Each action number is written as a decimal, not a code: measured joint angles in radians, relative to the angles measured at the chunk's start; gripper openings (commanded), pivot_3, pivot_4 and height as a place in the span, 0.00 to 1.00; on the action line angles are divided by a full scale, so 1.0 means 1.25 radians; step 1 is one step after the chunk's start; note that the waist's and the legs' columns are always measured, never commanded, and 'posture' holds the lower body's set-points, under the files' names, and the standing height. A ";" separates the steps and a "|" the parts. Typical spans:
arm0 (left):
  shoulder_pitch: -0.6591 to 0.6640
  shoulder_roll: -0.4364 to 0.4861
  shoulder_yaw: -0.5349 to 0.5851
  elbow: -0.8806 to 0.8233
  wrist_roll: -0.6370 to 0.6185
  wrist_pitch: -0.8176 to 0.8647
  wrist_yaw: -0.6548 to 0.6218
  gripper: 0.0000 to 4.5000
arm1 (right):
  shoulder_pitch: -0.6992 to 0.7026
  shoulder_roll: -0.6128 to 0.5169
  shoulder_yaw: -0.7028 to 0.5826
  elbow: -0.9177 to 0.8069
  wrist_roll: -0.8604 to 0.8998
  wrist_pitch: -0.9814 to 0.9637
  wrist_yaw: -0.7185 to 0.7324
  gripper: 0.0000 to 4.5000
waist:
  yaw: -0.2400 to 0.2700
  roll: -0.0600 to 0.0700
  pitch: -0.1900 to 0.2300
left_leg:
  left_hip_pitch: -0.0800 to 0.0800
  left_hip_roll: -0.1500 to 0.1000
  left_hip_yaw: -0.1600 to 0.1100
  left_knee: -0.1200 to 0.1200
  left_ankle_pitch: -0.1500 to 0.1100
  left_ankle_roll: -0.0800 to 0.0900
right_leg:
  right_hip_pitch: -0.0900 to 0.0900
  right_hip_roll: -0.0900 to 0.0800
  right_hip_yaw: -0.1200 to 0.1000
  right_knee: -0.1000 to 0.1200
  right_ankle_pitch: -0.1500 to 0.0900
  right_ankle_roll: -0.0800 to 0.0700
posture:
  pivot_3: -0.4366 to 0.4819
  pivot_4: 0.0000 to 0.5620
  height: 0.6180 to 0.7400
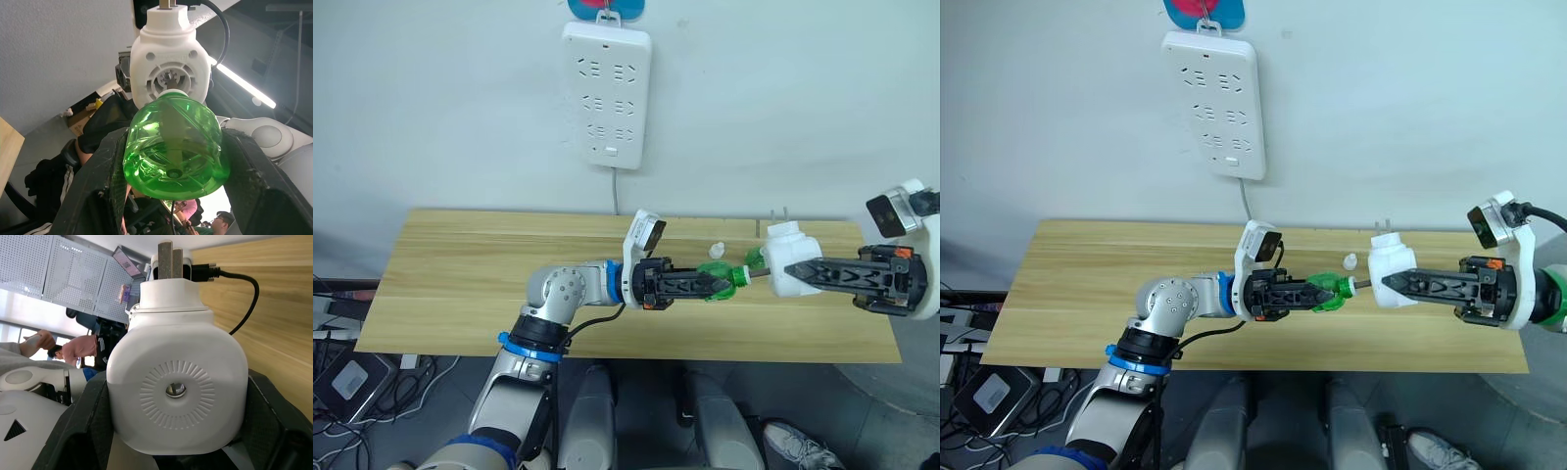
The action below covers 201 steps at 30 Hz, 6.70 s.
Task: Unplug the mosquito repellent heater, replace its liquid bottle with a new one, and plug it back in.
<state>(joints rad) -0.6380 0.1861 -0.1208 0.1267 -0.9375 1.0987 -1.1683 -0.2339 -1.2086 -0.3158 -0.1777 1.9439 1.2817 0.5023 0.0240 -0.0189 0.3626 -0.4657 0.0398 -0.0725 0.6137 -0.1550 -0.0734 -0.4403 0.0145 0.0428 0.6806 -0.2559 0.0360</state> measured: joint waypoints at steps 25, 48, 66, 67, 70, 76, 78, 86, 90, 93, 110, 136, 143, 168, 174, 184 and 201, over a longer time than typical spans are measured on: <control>0.012 0.023 -0.030 -0.033 0.019 -0.016 -0.020 0.52 | 0.010 -0.014 0.022 -0.038 0.003 -0.035 -0.018 0.66 | 0.001 0.000 -0.002 | -0.001 0.000 -0.001 0.010 0.000 0.000 | 0.002 0.000 0.000 0.001 0.004 0.003 | 0.63 0.51 1.00; -0.017 -0.007 -0.023 0.002 0.047 -0.033 -0.016 0.52 | 0.035 -0.048 0.026 -0.058 0.002 -0.064 -0.016 0.66 | 0.001 0.000 -0.002 | -0.002 0.000 -0.001 0.012 0.000 0.000 | 0.003 0.000 0.000 0.001 0.006 0.004 | 0.63 0.53 1.00; -0.003 0.009 -0.022 -0.003 0.065 -0.050 -0.034 0.52 | -0.009 -0.019 0.089 -0.144 0.002 -0.151 -0.137 0.66 | 0.000 0.000 -0.002 | -0.002 0.000 -0.001 0.012 0.000 0.001 | 0.003 0.000 0.001 0.002 0.006 0.004 | 0.62 0.56 1.00; -0.003 0.009 -0.020 -0.003 0.065 -0.051 -0.034 0.52 | -0.013 -0.018 0.091 -0.146 0.002 -0.154 -0.142 0.66 | 0.000 0.000 -0.002 | -0.002 0.000 -0.001 0.012 0.001 0.001 | 0.003 0.000 0.001 0.002 0.006 0.004 | 0.61 0.57 1.00; -0.002 0.011 -0.011 -0.002 0.067 -0.053 -0.037 0.52 | -0.028 -0.014 0.102 -0.152 0.002 -0.165 -0.157 0.66 | 0.000 0.000 -0.002 | -0.002 0.000 -0.001 0.012 0.001 0.001 | 0.003 0.000 0.000 0.002 0.006 0.004 | 0.61 0.57 1.00; -0.005 -0.011 -0.034 -0.006 0.069 -0.049 -0.044 0.52 | -0.064 0.010 0.141 -0.173 0.002 -0.166 -0.156 1.00 | 0.001 0.000 -0.002 | -0.002 0.000 -0.001 0.012 0.001 0.001 | 0.003 0.000 0.000 0.001 0.006 0.004 | 0.61 0.57 1.00; -0.005 -0.018 -0.044 -0.006 0.069 -0.048 -0.043 0.52 | -0.074 0.008 0.146 -0.176 0.002 -0.164 -0.144 1.00 | 0.001 0.000 -0.002 | -0.002 0.000 -0.001 0.012 0.001 0.001 | 0.003 0.000 0.000 0.001 0.006 0.004 | 0.61 0.57 1.00; -0.023 -0.018 -0.026 0.002 0.067 -0.046 -0.033 0.52 | -0.037 -0.021 0.151 -0.181 0.002 -0.163 -0.141 1.00 | 0.000 0.000 -0.002 | -0.002 0.000 -0.001 0.012 0.001 0.001 | 0.003 0.000 0.000 0.002 0.006 0.004 | 0.61 0.57 1.00; -0.044 -0.027 -0.004 0.004 0.055 -0.025 -0.022 0.52 | 0.015 -0.019 0.151 -0.194 0.002 -0.175 -0.144 1.00 | 0.001 0.000 -0.002 | -0.002 0.000 -0.001 0.012 0.001 0.001 | 0.003 0.000 0.000 0.002 0.006 0.004 | 0.61 0.59 1.00; -0.061 -0.027 0.010 0.008 0.048 -0.017 -0.017 0.52 | 0.083 -0.030 0.141 -0.207 0.002 -0.178 -0.124 1.00 | 0.001 0.000 -0.002 | -0.002 0.000 -0.001 0.012 0.001 0.001 | 0.003 0.000 0.001 0.001 0.006 0.004 | 0.61 0.59 1.00; -0.055 0.042 -0.014 0.035 0.061 -0.015 -0.072 0.52 | 0.150 -0.107 -0.082 -0.015 -0.200 -0.100 -0.039 0.12 | -0.006 0.000 -0.002 | -0.001 0.000 0.000 0.012 0.001 0.001 | 0.003 0.000 0.002 0.001 0.007 0.005 | 0.60 0.59 1.00; -0.070 0.020 -0.023 0.063 0.106 -0.067 -0.057 0.52 | -0.121 0.023 0.095 -0.171 0.003 -0.148 -0.036 0.01 | -0.008 0.000 -0.002 | -0.002 0.000 -0.001 0.012 0.002 0.003 | 0.003 0.000 0.001 0.001 0.008 0.005 | 0.60 0.57 1.00; -0.068 0.025 -0.042 0.059 0.122 -0.071 -0.080 0.52 | -0.333 0.154 0.183 -0.025 0.003 -0.157 -0.318 0.01 | -0.003 0.000 -0.002 | -0.003 0.000 -0.001 0.011 0.002 0.003 | 0.001 -0.001 0.000 0.001 0.008 0.004 | 0.60 0.56 1.00; -0.066 0.036 -0.020 0.034 0.088 -0.035 -0.084 0.52 | 0.001 0.028 0.113 -0.174 -0.027 -0.094 -0.241 0.01 | -0.001 0.000 -0.002 | -0.003 0.000 -0.001 0.011 0.002 0.004 | 0.002 0.000 0.001 0.001 0.008 0.004 | 0.61 0.58 1.00; -0.067 0.033 -0.020 0.063 0.106 -0.034 -0.065 0.52 | 0.066 -0.031 0.078 -0.226 0.002 -0.095 -0.108 0.01 | 0.000 0.000 -0.002 | -0.003 0.000 -0.001 0.012 0.002 0.004 | 0.002 0.000 0.001 0.001 0.008 0.004 | 0.60 0.57 1.00; -0.069 0.072 -0.033 0.040 0.092 0.007 -0.110 0.52 | -0.001 -0.041 0.075 -0.113 -0.302 -0.128 -0.054 0.01 | -0.003 0.000 -0.002 | -0.002 0.000 0.000 0.011 0.002 0.004 | 0.002 0.000 0.001 0.001 0.008 0.004 | 0.60 0.56 1.00; -0.062 0.072 -0.036 0.013 0.071 0.030 -0.110 0.52 | -0.004 0.084 0.096 -0.145 -0.205 -0.056 -0.105 0.01 | 0.001 0.000 -0.002 | -0.003 -0.001 -0.001 0.012 0.002 0.004 | 0.002 -0.002 0.001 0.001 0.008 0.005 | 0.61 0.58 1.00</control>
<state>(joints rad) -0.7157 0.2760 -0.1662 0.1430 -0.8483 1.1364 -1.3058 -0.2390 -1.1031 -0.1954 -0.3590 1.6873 1.2112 0.3715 0.0254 -0.0191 0.3597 -0.4693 0.0380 -0.0735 0.6284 -0.1524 -0.0689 -0.4375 0.0122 0.0437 0.6815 -0.2462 0.0419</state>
